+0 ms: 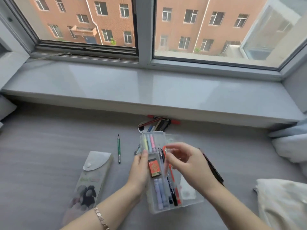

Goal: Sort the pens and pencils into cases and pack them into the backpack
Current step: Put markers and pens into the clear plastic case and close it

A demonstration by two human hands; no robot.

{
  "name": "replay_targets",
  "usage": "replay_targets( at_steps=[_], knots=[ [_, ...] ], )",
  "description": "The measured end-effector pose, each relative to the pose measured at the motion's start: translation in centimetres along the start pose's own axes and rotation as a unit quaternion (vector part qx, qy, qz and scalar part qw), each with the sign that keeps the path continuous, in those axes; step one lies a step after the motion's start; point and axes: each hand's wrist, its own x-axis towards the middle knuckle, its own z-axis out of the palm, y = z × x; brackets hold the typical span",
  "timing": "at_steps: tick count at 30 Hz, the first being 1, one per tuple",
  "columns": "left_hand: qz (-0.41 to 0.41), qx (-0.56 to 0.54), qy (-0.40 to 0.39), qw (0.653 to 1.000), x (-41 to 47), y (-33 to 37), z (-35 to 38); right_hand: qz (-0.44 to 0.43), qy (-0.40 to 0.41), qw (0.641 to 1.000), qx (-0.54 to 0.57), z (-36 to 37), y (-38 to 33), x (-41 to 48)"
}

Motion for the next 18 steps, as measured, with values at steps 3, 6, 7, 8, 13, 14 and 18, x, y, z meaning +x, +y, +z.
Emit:
replay_targets(
  at_steps=[3, 6, 7, 8, 13, 14, 18],
  knots=[
    [-0.008, -0.029, -0.018, 0.999, -1.7, -0.4, 0.0, -0.052, -0.035, 0.992, -0.107, 2.7, 0.8, -3.5],
    [0.003, -0.043, -0.024, 0.999, -2.9, -0.8, -0.1, -0.112, -0.055, 0.973, -0.193, 3.7, 2.3, -5.4],
    [0.008, -0.040, -0.027, 0.999, -3.5, -0.9, -0.2, -0.126, -0.063, 0.968, -0.207, 3.7, 2.4, -6.0],
    [0.008, -0.039, -0.031, 0.999, -3.9, -1.0, -0.2, -0.142, -0.066, 0.961, -0.227, 3.6, 2.6, -6.3],
    [-0.025, -0.042, -0.030, 0.998, -6.1, -1.4, -0.7, -0.252, 0.001, 0.912, -0.324, 3.9, 3.7, -8.6],
    [-0.030, -0.038, -0.028, 0.998, -6.4, -1.5, -0.8, -0.251, 0.006, 0.912, -0.323, 3.9, 3.9, -9.0],
    [-0.032, -0.015, -0.020, 0.999, -6.9, -2.1, -1.3, -0.246, -0.042, 0.914, -0.320, 3.7, 4.8, -10.1]
  ],
)
